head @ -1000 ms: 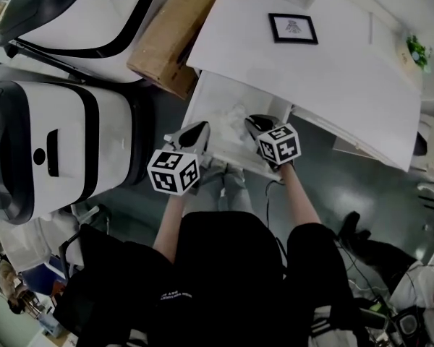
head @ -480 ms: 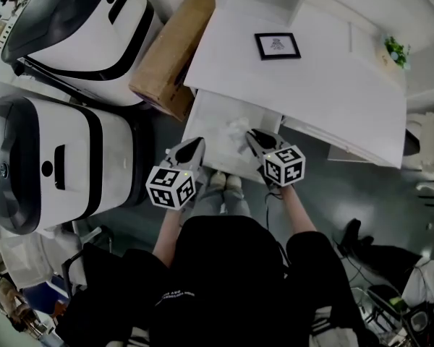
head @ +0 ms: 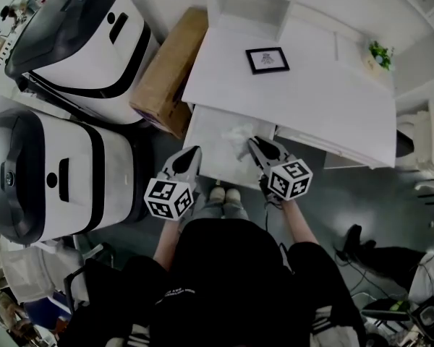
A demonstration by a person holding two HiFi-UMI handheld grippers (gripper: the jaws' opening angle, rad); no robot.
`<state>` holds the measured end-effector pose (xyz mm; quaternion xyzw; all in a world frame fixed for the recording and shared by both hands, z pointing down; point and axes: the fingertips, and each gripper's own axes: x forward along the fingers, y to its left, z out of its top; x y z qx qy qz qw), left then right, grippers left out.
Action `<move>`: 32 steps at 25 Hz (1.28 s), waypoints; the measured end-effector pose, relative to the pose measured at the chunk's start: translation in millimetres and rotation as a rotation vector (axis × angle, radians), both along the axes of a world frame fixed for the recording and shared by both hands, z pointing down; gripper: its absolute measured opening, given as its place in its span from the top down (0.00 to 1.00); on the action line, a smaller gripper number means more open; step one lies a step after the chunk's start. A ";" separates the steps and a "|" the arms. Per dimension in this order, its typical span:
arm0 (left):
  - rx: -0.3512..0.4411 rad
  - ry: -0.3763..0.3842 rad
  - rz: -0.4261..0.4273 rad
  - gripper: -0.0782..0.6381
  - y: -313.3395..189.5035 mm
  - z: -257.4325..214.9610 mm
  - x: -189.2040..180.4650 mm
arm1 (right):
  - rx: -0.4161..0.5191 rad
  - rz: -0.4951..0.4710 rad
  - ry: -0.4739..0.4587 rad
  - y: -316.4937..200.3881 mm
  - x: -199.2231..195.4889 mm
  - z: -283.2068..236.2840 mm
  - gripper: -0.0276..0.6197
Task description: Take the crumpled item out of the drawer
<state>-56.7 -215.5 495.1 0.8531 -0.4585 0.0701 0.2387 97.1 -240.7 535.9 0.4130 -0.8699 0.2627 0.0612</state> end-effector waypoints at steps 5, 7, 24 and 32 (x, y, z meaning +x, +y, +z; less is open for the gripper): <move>0.056 0.008 0.000 0.89 -3.8 -19.5 -2.0 | 0.070 0.028 -0.032 -0.9 7.6 -30.5 0.89; 0.077 0.007 0.002 0.89 -5.1 -26.2 -3.9 | 0.094 0.041 -0.043 -0.4 10.0 -42.2 0.89; 0.257 -0.025 -0.002 0.89 -13.2 -84.3 -16.4 | 0.319 0.203 -0.105 -0.3 41.6 -128.1 0.89; 0.294 -0.036 -0.032 0.89 -13.6 -96.6 -24.1 | 0.370 0.256 -0.094 1.5 54.0 -142.7 0.89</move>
